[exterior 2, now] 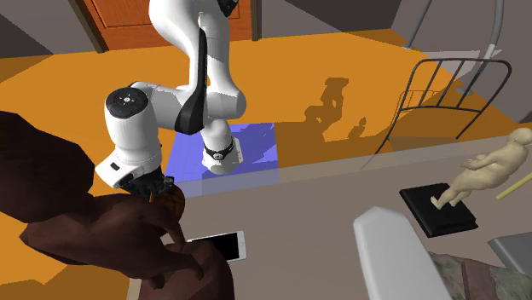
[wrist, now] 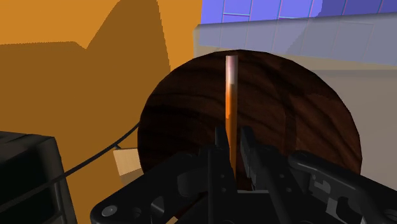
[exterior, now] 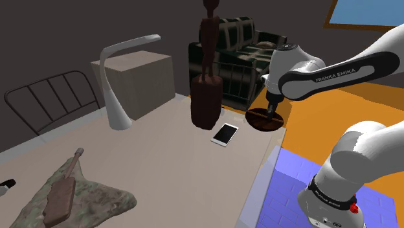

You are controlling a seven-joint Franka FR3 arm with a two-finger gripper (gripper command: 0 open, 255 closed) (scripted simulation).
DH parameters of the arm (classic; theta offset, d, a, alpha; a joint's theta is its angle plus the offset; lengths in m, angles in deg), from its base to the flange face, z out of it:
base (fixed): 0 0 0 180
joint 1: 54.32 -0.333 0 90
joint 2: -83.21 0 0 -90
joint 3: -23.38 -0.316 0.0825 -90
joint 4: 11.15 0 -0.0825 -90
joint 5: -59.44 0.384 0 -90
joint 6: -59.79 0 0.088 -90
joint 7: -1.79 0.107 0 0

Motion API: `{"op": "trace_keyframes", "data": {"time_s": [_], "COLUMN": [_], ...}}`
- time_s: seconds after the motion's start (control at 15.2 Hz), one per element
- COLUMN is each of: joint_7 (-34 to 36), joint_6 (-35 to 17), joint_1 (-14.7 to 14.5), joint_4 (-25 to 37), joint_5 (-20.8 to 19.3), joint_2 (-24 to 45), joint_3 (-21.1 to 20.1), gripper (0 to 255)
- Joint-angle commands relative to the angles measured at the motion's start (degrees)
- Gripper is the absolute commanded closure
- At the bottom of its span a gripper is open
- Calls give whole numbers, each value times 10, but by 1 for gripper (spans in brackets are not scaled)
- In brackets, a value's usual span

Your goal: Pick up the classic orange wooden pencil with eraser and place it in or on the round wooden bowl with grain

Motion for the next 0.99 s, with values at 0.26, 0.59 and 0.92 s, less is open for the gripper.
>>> {"op": "trace_keyframes", "data": {"time_s": [0.26, 0.59, 0.92], "joint_7": [0, -6, -8], "joint_6": [0, 73, 91], "joint_1": [0, -13, -16], "joint_4": [0, 37, 48], "joint_5": [0, 22, 27], "joint_2": [0, -34, -41], "joint_3": [0, -14, -18], "gripper": [0, 0, 0]}}
